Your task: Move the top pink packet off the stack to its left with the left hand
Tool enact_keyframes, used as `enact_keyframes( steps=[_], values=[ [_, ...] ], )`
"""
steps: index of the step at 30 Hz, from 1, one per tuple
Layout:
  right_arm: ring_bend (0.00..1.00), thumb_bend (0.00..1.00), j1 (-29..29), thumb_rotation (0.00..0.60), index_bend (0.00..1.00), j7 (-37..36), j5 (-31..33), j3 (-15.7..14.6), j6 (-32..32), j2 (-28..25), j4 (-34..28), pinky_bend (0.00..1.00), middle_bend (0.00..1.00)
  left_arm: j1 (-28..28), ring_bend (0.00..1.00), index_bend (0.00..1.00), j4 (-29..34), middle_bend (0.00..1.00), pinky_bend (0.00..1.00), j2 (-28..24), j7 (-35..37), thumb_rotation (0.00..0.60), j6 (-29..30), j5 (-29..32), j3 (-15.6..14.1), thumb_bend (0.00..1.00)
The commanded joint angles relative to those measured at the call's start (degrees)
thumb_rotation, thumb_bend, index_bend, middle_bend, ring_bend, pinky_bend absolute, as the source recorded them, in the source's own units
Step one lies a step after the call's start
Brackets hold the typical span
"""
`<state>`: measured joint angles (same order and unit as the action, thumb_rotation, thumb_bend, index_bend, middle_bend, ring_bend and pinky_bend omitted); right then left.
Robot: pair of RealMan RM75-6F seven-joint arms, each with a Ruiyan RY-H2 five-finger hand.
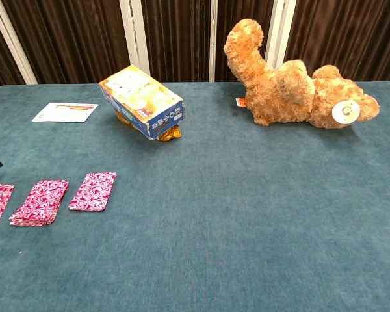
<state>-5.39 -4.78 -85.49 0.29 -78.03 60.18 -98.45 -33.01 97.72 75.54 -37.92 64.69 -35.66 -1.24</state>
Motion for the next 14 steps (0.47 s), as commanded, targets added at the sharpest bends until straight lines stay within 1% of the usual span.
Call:
enact_keyframes(
  steps=[1, 2, 4, 5, 7, 8, 9, 11, 13, 14],
  values=[
    [0.0, 0.36, 0.0, 0.6, 0.0, 0.0, 0.0, 0.0, 0.0, 0.0, 0.1, 0.05, 0.0, 1.2, 0.0, 0.0, 2.6, 0.0, 0.0, -1.9, 2.5, 0.6, 1.5, -2.3, 0.5, 0.15],
    [0.0, 0.36, 0.0, 0.6, 0.0, 0.0, 0.0, 0.0, 0.0, 0.0, 0.1, 0.05, 0.0, 1.8, 0.0, 0.0, 3.6, 0.0, 0.0, -2.6, 3.9, 0.6, 2.4, -3.8, 0.7, 0.15],
    [0.0, 0.36, 0.0, 0.6, 0.0, 0.2, 0.0, 0.1, -0.1, 0.0, 0.2, 0.05, 0.0, 3.9, 0.0, 0.0, 6.0, 0.0, 0.0, -4.5, 7.6, 0.6, 5.2, -9.1, 0.6, 0.15],
    [0.0, 0.36, 0.0, 0.6, 0.0, 0.2, 0.0, 0.1, -0.2, 0.1, 0.3, 0.05, 0.0, 5.1, 0.0, 0.0, 7.0, 0.0, 0.0, -5.4, 9.4, 0.6, 7.3, -12.4, 0.2, 0.15],
    [0.0, 0.36, 0.0, 0.6, 0.0, 0.5, -0.2, 0.1, -0.4, 0.2, 0.5, 0.05, 0.0, 7.8, 0.0, 0.0, 8.2, 0.0, 0.0, -6.9, 12.2, 0.6, 11.6, -19.8, -1.5, 0.15],
    [0.0, 0.36, 0.1, 0.6, 0.0, 0.7, -0.2, 0.1, -0.5, 0.2, 0.6, 0.05, 0.0, 9.2, 0.0, 0.0, 8.1, 0.0, 0.0, -7.4, 13.5, 0.6, 13.9, -23.6, -2.5, 0.15],
    [0.0, 0.36, 0.1, 0.6, 0.0, 0.8, -0.4, 0.1, -0.7, 0.3, 0.7, 0.05, 0.0, 11.1, 0.0, 0.0, 7.2, 0.0, 0.0, -7.9, 14.9, 0.6, 17.2, -29.0, -4.1, 0.15],
    [0.0, 0.36, 0.2, 0.6, 0.0, 1.2, -0.5, 0.1, -0.9, 0.4, 0.7, 0.05, 0.0, 14.1, 0.0, 0.0, 4.8, 0.0, 0.0, -8.2, 16.8, 0.6, 22.3, -36.2, -6.4, 0.15],
    [0.0, 0.36, 0.2, 0.6, 0.0, 1.5, -0.4, 0.2, -0.9, 0.6, 0.8, 0.05, 0.0, 16.9, 0.0, 0.0, 2.4, 0.0, 0.0, -8.2, 18.5, 0.6, 26.7, -41.7, -8.2, 0.15],
    [0.0, 0.36, 0.2, 0.6, 0.0, 1.6, -0.4, 0.2, -1.0, 0.6, 0.8, 0.05, 0.0, 17.9, 0.0, 0.0, 1.5, 0.0, 0.0, -8.2, 19.2, 0.6, 28.1, -43.4, -8.8, 0.15]
  ],
)
